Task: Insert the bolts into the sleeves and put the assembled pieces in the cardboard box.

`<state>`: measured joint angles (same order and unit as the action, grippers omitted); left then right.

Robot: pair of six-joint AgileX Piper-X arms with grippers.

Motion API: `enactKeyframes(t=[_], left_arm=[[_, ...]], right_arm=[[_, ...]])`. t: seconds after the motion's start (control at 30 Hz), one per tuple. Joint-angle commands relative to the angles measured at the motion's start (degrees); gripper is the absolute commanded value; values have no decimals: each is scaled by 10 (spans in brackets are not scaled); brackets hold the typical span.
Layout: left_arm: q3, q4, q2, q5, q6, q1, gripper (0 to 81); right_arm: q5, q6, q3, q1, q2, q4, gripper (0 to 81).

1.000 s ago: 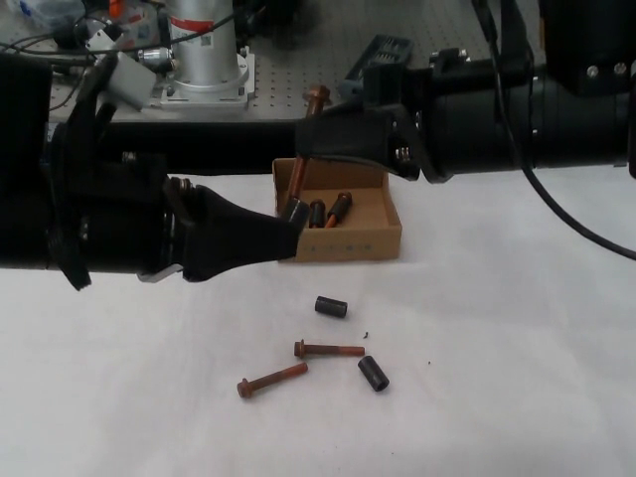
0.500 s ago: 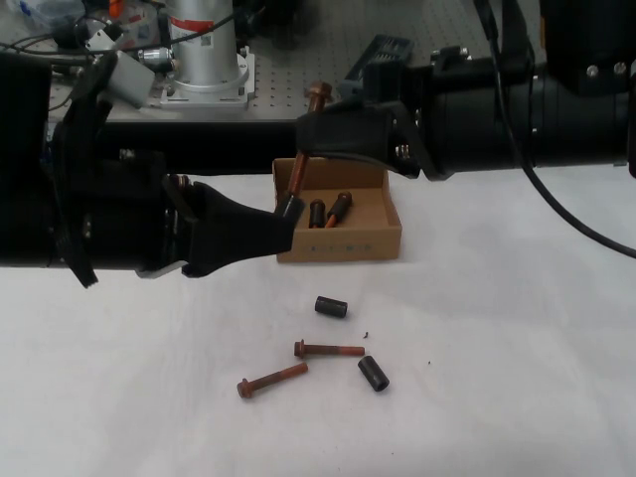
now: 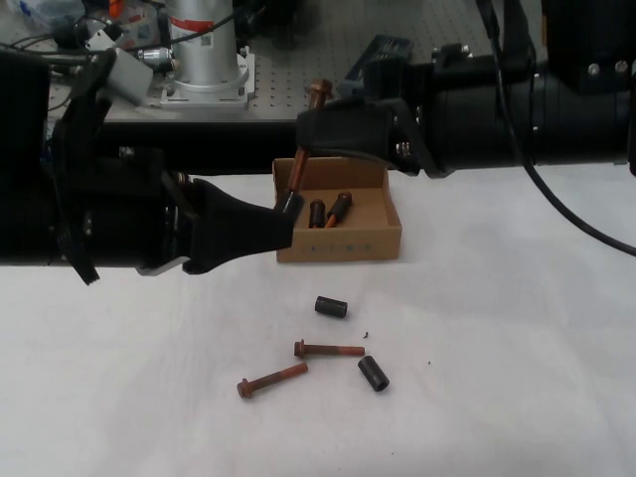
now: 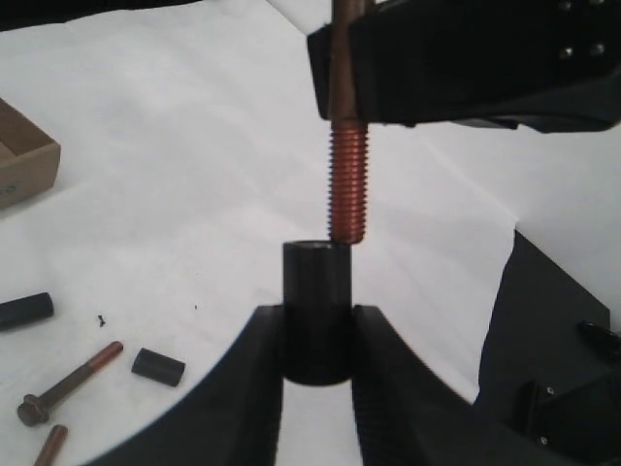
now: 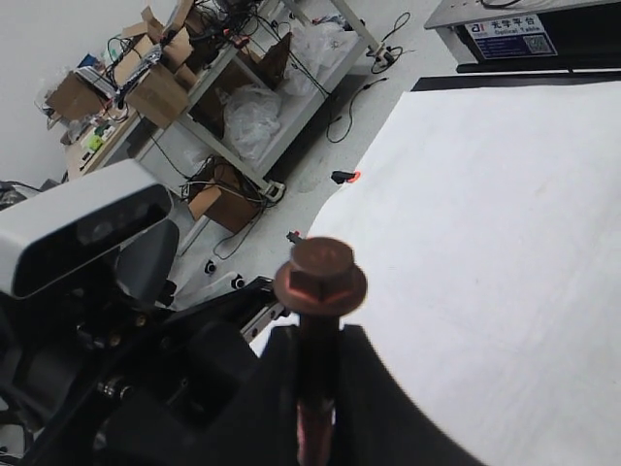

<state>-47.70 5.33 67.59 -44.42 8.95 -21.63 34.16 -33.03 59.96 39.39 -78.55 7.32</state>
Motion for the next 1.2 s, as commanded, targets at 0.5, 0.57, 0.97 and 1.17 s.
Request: enactKeyframes(t=[0.5, 0.57, 0.97, 1.17], left_arm=[[-8, -37, -16, -13, 1, 1, 6], [-8, -38, -16, -14, 1, 1, 6], [-8, -41, -17, -26, -4, 1, 6], [-8, -41, -18, -26, -4, 1, 6]], right_arm=[[38, 0, 1, -1, 1, 4, 29], [41, 0, 1, -1, 1, 4, 29], [44, 0, 1, -1, 1, 4, 29], [45, 0, 1, -9, 1, 4, 29]])
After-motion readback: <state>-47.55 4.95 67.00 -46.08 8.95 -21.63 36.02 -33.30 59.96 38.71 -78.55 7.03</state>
